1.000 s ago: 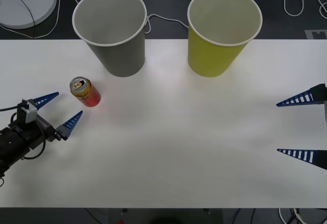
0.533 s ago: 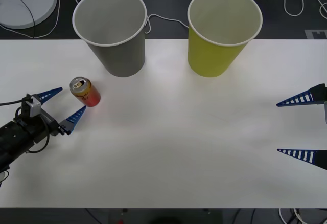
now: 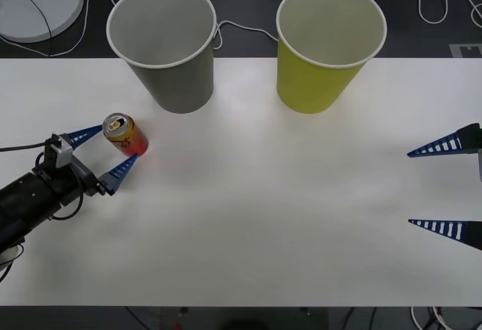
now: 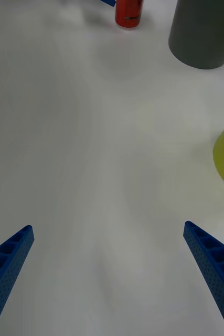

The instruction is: Put the can into the green bin and the plastic bottle into the gray bin

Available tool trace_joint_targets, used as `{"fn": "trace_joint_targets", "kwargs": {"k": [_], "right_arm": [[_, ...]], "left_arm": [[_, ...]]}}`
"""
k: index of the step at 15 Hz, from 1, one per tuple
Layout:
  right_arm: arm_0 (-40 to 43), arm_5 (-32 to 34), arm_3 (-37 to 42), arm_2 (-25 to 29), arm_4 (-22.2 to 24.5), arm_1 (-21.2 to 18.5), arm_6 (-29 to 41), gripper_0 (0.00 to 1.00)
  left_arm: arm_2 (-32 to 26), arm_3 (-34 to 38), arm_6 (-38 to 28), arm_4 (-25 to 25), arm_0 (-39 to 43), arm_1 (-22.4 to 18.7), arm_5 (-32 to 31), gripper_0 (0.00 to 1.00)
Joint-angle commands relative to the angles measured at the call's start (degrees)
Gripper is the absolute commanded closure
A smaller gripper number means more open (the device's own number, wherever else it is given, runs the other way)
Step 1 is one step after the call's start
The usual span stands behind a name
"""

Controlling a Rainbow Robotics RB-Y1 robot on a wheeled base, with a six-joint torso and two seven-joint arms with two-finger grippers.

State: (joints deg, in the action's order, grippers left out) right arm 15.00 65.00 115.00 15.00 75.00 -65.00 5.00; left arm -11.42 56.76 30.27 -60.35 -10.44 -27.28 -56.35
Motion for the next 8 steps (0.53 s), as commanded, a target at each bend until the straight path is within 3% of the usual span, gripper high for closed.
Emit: {"fn": "trace_joint_targets", "kwargs": {"k": [1,8], "right_arm": [[0.0,0.0,0.0,0.0,0.0,0.0,0.0,0.0],[0.0,0.0,0.0,0.0,0.0,0.0,0.0,0.0]], "left_arm": [[0.43,0.02,-0.3,-0.73,-0.9,0.65,0.63,0.0],[0.52,0.02,-1.26,-4.69,-3.36,2.23,3.27,0.0]]}}
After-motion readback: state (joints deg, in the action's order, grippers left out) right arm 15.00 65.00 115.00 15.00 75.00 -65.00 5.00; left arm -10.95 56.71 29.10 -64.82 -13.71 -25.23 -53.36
